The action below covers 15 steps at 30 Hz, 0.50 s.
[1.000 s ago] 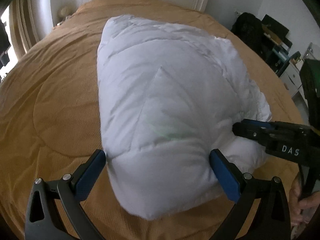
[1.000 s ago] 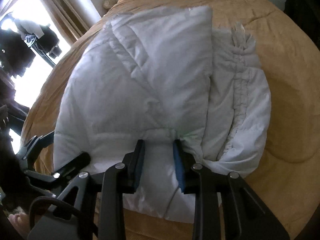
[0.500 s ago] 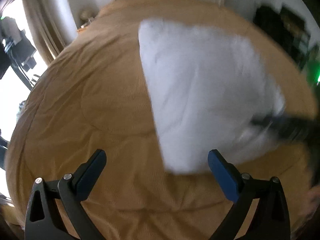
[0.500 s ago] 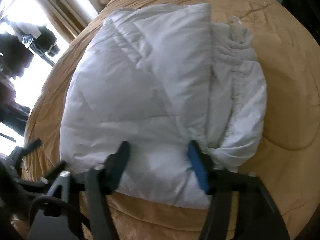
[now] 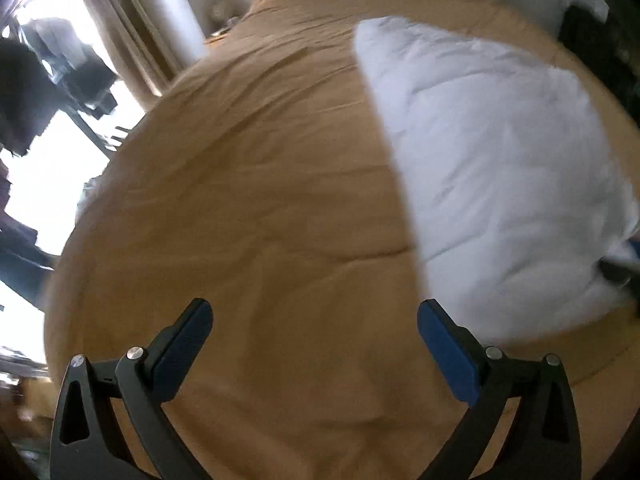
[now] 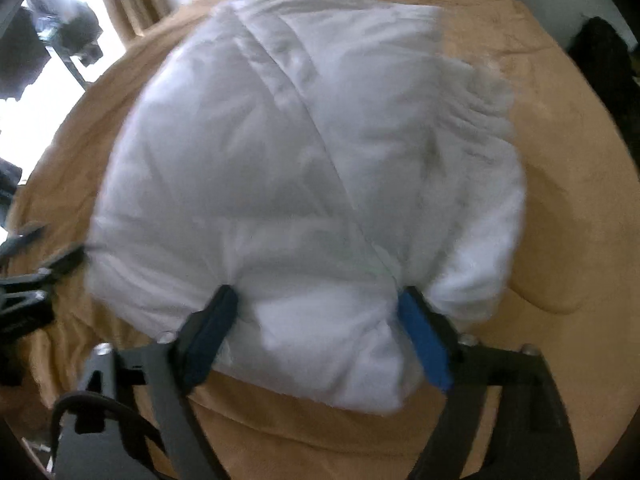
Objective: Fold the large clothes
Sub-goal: 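Release the jacket bundle and lift both grippers away from it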
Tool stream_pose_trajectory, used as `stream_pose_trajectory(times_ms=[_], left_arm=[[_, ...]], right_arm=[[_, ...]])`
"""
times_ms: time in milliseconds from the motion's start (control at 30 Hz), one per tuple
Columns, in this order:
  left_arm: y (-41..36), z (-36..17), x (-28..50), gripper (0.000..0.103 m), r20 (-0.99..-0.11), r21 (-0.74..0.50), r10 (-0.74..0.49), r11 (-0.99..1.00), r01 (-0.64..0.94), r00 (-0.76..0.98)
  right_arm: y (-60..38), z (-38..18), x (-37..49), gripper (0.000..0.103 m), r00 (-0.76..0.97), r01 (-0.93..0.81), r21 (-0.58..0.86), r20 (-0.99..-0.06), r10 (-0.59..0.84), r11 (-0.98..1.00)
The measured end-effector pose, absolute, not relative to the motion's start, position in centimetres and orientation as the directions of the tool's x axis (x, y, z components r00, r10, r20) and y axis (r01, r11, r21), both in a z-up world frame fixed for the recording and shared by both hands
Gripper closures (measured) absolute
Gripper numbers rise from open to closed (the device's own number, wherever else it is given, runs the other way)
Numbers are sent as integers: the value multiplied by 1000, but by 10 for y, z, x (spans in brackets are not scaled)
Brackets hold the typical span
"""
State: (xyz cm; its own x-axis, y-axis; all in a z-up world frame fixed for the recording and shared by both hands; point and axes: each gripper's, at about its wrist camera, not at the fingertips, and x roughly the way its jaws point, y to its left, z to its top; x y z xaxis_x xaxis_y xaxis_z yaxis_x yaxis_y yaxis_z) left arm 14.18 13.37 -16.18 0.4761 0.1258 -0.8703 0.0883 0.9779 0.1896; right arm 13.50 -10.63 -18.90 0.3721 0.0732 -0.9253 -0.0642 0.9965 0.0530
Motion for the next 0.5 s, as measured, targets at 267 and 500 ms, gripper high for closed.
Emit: stream_pose_trajectory(times_ms=[267,500], left_arm=[[130,-39,107,1,-879,-8,-26,999,39,476],[95,66,55,1,-805,26,4,999,28,593]], right_arm=[[-120,-102,121,18,295,71,148,-948,121,986],[-96,18,53,0,390,70,41,-921,10,997]])
